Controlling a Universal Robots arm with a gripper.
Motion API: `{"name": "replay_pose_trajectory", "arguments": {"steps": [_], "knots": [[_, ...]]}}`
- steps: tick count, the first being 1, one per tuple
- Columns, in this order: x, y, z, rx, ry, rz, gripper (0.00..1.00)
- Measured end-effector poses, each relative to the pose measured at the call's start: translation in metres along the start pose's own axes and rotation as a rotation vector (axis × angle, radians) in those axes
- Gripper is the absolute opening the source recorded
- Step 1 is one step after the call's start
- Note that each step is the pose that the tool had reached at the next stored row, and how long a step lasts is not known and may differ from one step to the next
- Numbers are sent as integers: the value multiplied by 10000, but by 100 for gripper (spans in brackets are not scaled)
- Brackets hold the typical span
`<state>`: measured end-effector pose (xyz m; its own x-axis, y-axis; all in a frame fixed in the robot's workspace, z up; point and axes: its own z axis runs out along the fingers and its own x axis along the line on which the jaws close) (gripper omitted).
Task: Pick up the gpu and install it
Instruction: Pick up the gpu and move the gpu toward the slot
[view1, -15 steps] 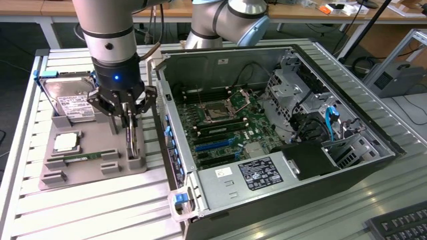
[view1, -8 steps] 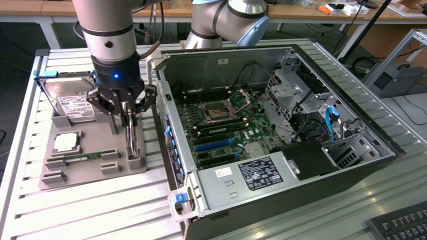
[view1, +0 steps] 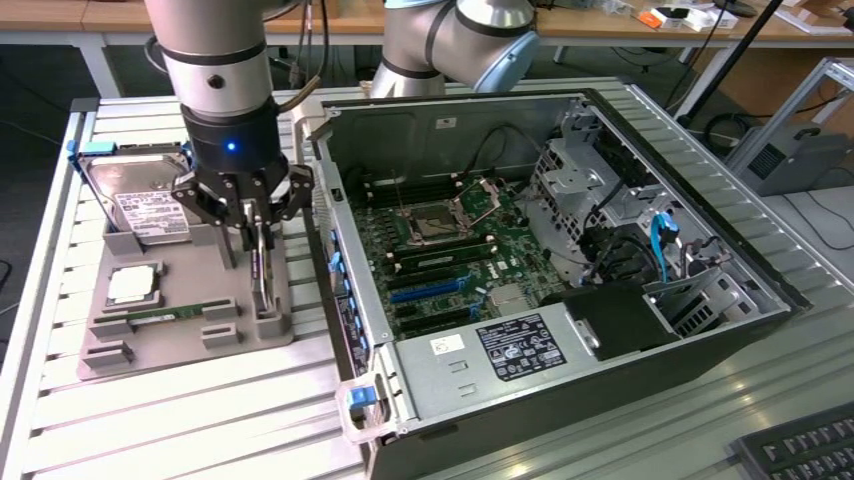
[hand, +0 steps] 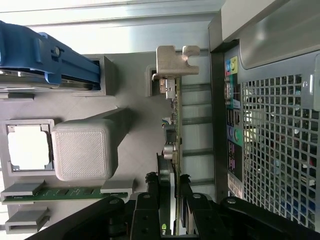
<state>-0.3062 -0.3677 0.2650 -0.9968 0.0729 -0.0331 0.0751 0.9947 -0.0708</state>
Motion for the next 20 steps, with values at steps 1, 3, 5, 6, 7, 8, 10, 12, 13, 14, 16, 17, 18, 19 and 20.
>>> {"name": "replay_pose_trajectory", "arguments": {"steps": [1, 3, 5, 6, 7, 8, 10, 12, 13, 14, 16, 17, 18, 19, 20], "knots": [[0, 0, -6, 0, 0, 0, 27], [-1, -1, -17, 0, 0, 0, 27], [-1, -2, -30, 0, 0, 0, 27], [-1, -2, -34, 0, 0, 0, 27], [-1, -3, -38, 0, 0, 0, 27], [-1, -3, -43, 0, 1, 0, 27], [-2, -4, -54, 0, 0, -1, 27], [-2, -5, -65, 0, 0, 1, 27], [-2, -5, -70, 0, -1, 0, 27], [-3, -5, -76, 0, -1, 0, 27], [-3, -6, -88, 0, 0, 0, 27], [-3, -7, -94, 0, 0, 0, 27], [-4, -7, -99, 0, -1, -1, 27], [-4, -7, -105, 0, -1, 0, 27], [-4, -8, -109, -1, -1, 0, 27]]}}
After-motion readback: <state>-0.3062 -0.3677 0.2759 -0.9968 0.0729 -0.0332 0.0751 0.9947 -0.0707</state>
